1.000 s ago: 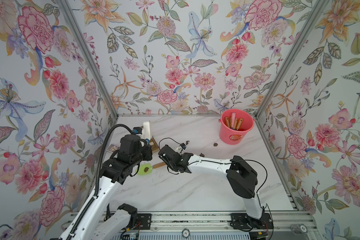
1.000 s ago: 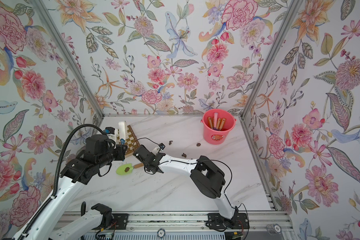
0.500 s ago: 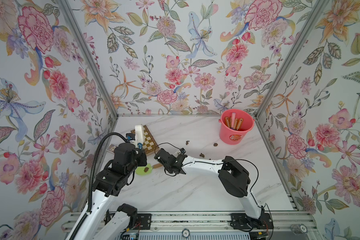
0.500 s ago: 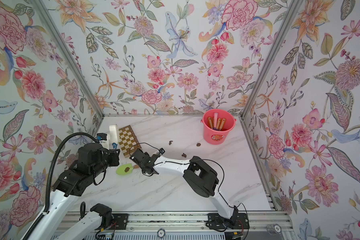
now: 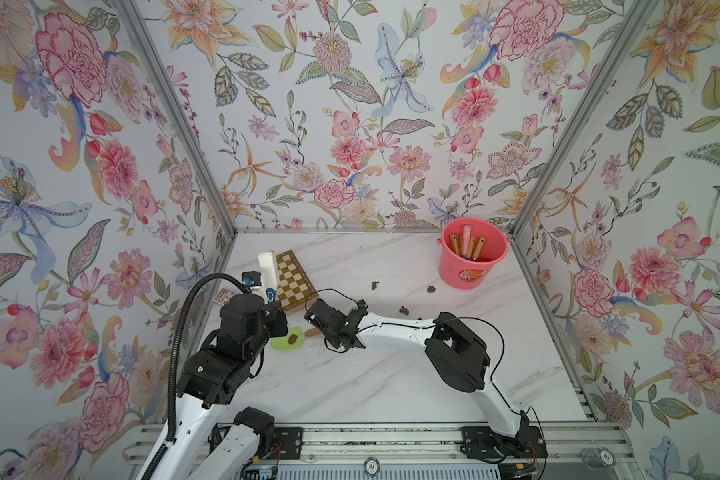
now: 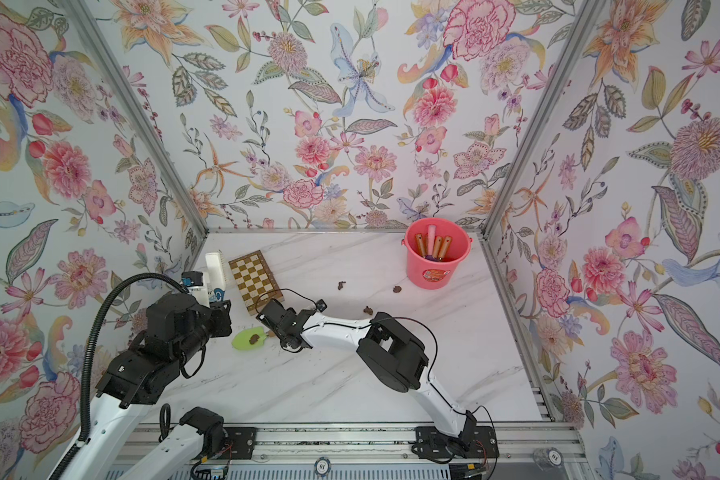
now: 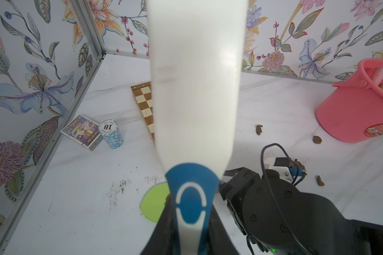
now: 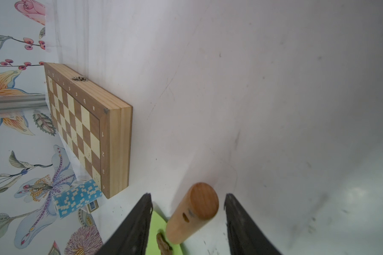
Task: Brush the soil off the hand trowel and place it into the bucket
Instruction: Pick up the hand trowel from the center of the board.
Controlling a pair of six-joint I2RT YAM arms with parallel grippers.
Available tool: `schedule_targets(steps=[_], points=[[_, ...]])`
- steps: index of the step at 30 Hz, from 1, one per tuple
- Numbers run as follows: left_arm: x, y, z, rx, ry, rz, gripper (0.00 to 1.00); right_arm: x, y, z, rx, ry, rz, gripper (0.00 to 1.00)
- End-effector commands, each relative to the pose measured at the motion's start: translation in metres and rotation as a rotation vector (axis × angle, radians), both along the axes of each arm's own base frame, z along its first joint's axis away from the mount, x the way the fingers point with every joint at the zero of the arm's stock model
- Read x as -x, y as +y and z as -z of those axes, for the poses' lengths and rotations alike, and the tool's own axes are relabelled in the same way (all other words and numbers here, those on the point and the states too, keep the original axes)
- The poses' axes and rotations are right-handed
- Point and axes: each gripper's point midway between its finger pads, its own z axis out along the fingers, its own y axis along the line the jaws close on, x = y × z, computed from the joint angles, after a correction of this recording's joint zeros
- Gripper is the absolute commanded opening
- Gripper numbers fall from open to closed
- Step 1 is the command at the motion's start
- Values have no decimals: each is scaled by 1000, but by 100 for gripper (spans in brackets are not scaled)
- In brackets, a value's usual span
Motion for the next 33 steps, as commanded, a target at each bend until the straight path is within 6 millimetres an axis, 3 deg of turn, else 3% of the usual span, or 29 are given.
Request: schedule_targets(steps=[1, 12, 22, 28, 33], points=[[1, 8, 1, -6, -4, -42, 0, 0, 3, 8, -7, 20, 24, 53], [-2, 9, -5, -24, -12, -39, 0, -2, 9, 22, -21, 53, 25, 46], [-6, 8, -7, -43, -10, -37, 0, -3, 8, 26, -27, 58, 40, 32], [-8, 8, -8, -49, -12, -34, 0, -5, 1, 23, -30, 44, 53, 26], [-12, 2, -11, -63, -16, 4, 0, -14, -19, 12, 0, -19, 41, 22]])
